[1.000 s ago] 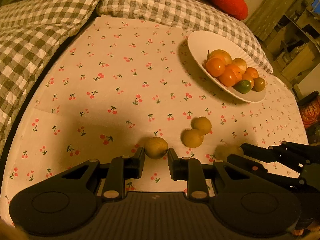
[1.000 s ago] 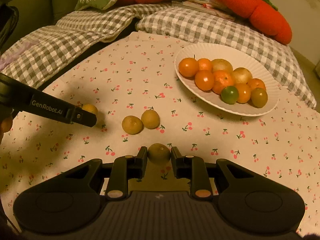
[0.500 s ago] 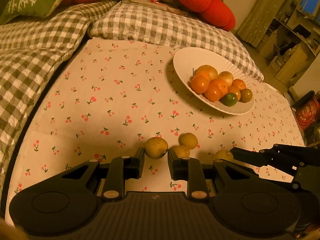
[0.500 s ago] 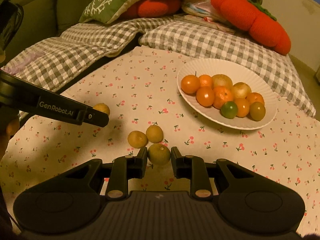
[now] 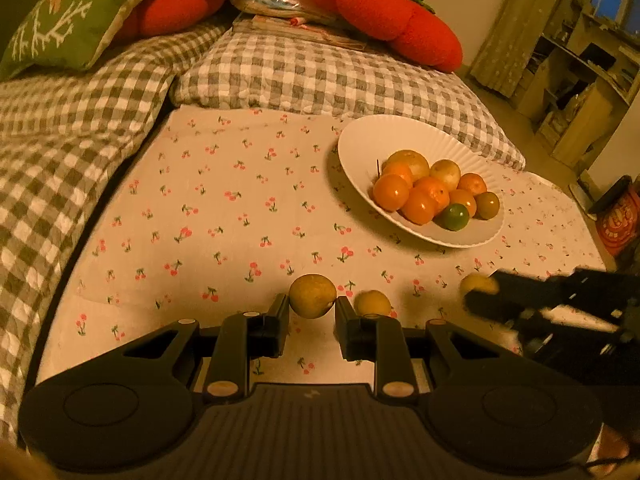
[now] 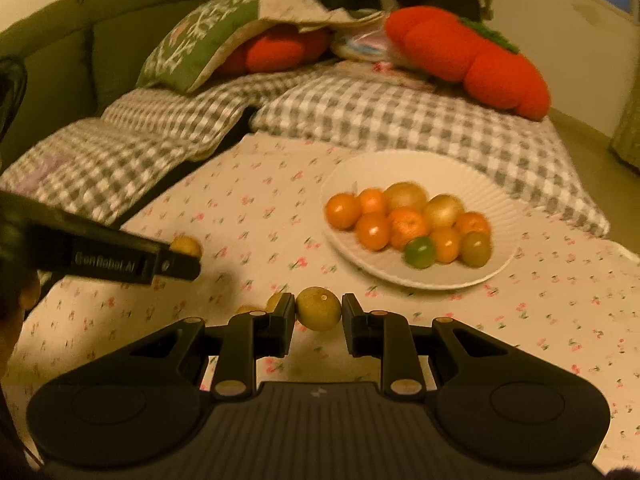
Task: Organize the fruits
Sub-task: 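Carry both yellow fruits to the white plate and open both grippers to release them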
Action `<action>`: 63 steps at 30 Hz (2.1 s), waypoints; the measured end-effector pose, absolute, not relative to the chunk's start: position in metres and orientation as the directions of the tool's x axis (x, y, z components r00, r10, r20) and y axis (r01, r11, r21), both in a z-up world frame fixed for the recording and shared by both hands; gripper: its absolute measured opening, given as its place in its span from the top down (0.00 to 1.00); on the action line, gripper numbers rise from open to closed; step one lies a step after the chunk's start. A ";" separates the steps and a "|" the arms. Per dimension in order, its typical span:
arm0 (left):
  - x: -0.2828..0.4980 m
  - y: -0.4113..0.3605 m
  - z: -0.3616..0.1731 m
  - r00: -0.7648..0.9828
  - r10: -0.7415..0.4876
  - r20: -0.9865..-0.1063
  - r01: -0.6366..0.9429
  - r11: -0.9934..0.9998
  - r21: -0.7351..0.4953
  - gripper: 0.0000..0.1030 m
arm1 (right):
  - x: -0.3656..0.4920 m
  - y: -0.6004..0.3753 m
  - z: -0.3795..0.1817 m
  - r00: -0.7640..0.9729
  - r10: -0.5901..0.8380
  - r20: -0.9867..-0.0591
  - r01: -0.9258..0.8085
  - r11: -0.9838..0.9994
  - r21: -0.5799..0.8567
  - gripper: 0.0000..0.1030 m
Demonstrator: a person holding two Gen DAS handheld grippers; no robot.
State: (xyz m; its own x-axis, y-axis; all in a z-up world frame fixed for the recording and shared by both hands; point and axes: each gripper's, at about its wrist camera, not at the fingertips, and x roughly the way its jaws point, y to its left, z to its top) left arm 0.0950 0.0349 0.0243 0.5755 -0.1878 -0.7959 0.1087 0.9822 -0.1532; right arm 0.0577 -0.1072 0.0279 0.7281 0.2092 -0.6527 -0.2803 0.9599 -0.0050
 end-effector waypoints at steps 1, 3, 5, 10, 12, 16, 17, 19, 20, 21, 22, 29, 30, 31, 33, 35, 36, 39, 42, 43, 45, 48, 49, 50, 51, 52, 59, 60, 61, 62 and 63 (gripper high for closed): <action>0.096 0.033 0.025 0.580 -0.183 -0.794 0.113 0.983 -0.144 0.91 | 0.059 -0.113 0.032 0.738 0.204 -0.643 -0.262 0.965 0.005 0.78; 0.100 0.032 0.027 0.586 -0.179 -0.791 0.117 0.984 -0.136 0.91 | 0.062 -0.125 0.039 0.759 0.187 -0.624 -0.219 0.975 0.026 0.78; 0.103 0.031 0.028 0.592 -0.174 -0.787 0.116 0.985 -0.130 0.91 | 0.064 -0.137 0.043 0.773 0.172 -0.611 -0.181 0.982 0.048 0.78; 0.114 0.024 0.031 0.612 -0.145 -0.777 0.107 0.989 -0.100 0.91 | 0.071 -0.156 0.047 0.785 0.161 -0.598 -0.118 0.987 0.111 0.78; 0.119 0.020 0.032 0.618 -0.141 -0.773 0.109 0.990 -0.093 0.91 | 0.073 -0.161 0.047 0.788 0.159 -0.595 -0.101 0.986 0.130 0.78; 0.127 0.011 0.033 0.626 -0.135 -0.768 0.111 0.990 -0.083 0.91 | 0.078 -0.166 0.047 0.789 0.161 -0.594 -0.082 0.984 0.158 0.78; 0.129 0.008 0.033 0.628 -0.135 -0.767 0.111 0.990 -0.084 0.91 | 0.080 -0.168 0.047 0.789 0.158 -0.594 -0.077 0.984 0.161 0.78; 0.133 0.002 0.033 0.634 -0.137 -0.761 0.113 0.990 -0.085 0.91 | 0.083 -0.170 0.046 0.789 0.154 -0.595 -0.069 0.984 0.164 0.78; 0.135 0.000 0.034 0.636 -0.137 -0.759 0.113 0.990 -0.084 0.91 | 0.084 -0.171 0.046 0.789 0.152 -0.595 -0.064 0.984 0.167 0.78; 0.138 -0.002 0.034 0.640 -0.135 -0.756 0.110 0.990 -0.084 0.91 | 0.086 -0.173 0.045 0.788 0.153 -0.596 -0.060 0.983 0.173 0.78; 0.140 -0.004 0.034 0.644 -0.136 -0.753 0.109 0.990 -0.086 0.91 | 0.088 -0.175 0.045 0.788 0.154 -0.597 -0.055 0.982 0.180 0.78; 0.163 -0.006 0.031 0.659 -0.145 -0.738 0.084 0.989 -0.119 0.91 | 0.103 -0.192 0.045 0.793 0.152 -0.591 -0.021 0.975 0.223 0.78; 0.166 -0.007 0.030 0.659 -0.148 -0.737 0.083 0.989 -0.125 0.91 | 0.105 -0.195 0.044 0.792 0.152 -0.591 -0.016 0.973 0.229 0.78; 0.170 -0.007 0.029 0.660 -0.154 -0.735 0.081 0.988 -0.134 0.91 | 0.107 -0.198 0.042 0.791 0.151 -0.593 -0.010 0.972 0.235 0.78; 0.177 -0.008 0.027 0.663 -0.166 -0.730 0.082 0.985 -0.150 0.91 | 0.114 -0.204 0.040 0.787 0.154 -0.597 0.003 0.967 0.254 0.78; 0.183 -0.010 0.026 0.667 -0.177 -0.724 0.088 0.983 -0.160 0.91 | 0.122 -0.213 0.037 0.786 0.160 -0.597 0.020 0.959 0.283 0.78; 0.185 -0.012 0.025 0.670 -0.180 -0.720 0.092 0.983 -0.161 0.91 | 0.124 -0.217 0.036 0.785 0.161 -0.598 0.031 0.954 0.297 0.78; 0.193 -0.017 0.024 0.681 -0.187 -0.708 0.107 0.982 -0.157 0.91 | 0.132 -0.229 0.033 0.787 0.161 -0.596 0.063 0.939 0.337 0.78; 0.202 -0.020 0.022 0.698 -0.193 -0.690 0.115 0.981 -0.158 0.91 | 0.139 -0.240 0.028 0.787 0.167 -0.595 0.088 0.923 0.375 0.78; 0.205 -0.020 0.022 0.701 -0.195 -0.686 0.117 0.980 -0.159 0.91 | 0.141 -0.242 0.027 0.787 0.168 -0.594 0.093 0.919 0.383 0.78; 0.209 -0.021 0.019 0.706 -0.203 -0.678 0.120 0.978 -0.168 0.91 | 0.147 -0.245 0.025 0.789 0.164 -0.592 0.100 0.917 0.387 0.78; 0.217 -0.022 0.015 0.707 -0.215 -0.674 0.131 0.976 -0.173 0.91 | 0.155 -0.247 0.020 0.789 0.168 -0.592 0.105 0.911 0.399 0.78; 0.219 -0.023 0.014 0.706 -0.220 -0.673 0.136 0.975 -0.176 0.91 | 0.157 -0.247 0.019 0.789 0.170 -0.590 0.103 0.910 0.401 0.78; 0.221 -0.023 0.012 0.704 -0.226 -0.673 0.141 0.974 -0.180 0.91 | 0.159 -0.247 0.018 0.789 0.173 -0.589 0.100 0.910 0.402 0.78; 0.223 -0.023 0.010 0.699 -0.233 -0.675 0.144 0.972 -0.187 0.91 | 0.161 -0.246 0.017 0.789 0.175 -0.589 0.096 0.912 0.400 0.78; 0.226 -0.023 0.008 0.694 -0.242 -0.678 0.147 0.970 -0.195 0.91 | 0.163 -0.246 0.016 0.789 0.176 -0.589 0.092 0.914 0.396 0.78; 0.236 -0.023 -0.006 0.657 -0.282 -0.699 0.160 0.959 -0.236 0.90 | 0.172 -0.238 0.007 0.776 0.176 -0.606 0.076 0.927 0.366 0.78; 0.236 -0.023 -0.007 0.653 -0.283 -0.702 0.160 0.958 -0.238 0.90 | 0.173 -0.238 0.006 0.773 0.177 -0.609 0.076 0.928 0.365 0.78; 0.237 -0.023 -0.008 0.650 -0.284 -0.704 0.159 0.958 -0.240 0.90 | 0.173 -0.237 0.004 0.771 0.176 -0.612 0.077 0.929 0.363 0.78; 0.237 -0.023 -0.008 0.647 -0.286 -0.707 0.158 0.957 -0.242 0.90 | 0.173 -0.238 0.004 0.770 0.173 -0.614 0.079 0.929 0.361 0.77; 0.237 -0.023 -0.008 0.646 -0.286 -0.708 0.155 0.957 -0.244 0.90 | 0.173 -0.238 0.003 0.770 0.173 -0.614 0.081 0.928 0.363 0.77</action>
State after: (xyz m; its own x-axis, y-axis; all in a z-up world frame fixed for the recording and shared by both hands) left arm 0.2371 -0.0227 -0.0085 0.6457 -0.2858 -0.7081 0.1555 0.9571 -0.2445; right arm 0.1733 -0.2382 0.0031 0.7698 0.1731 -0.6144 0.0811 0.9282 0.3631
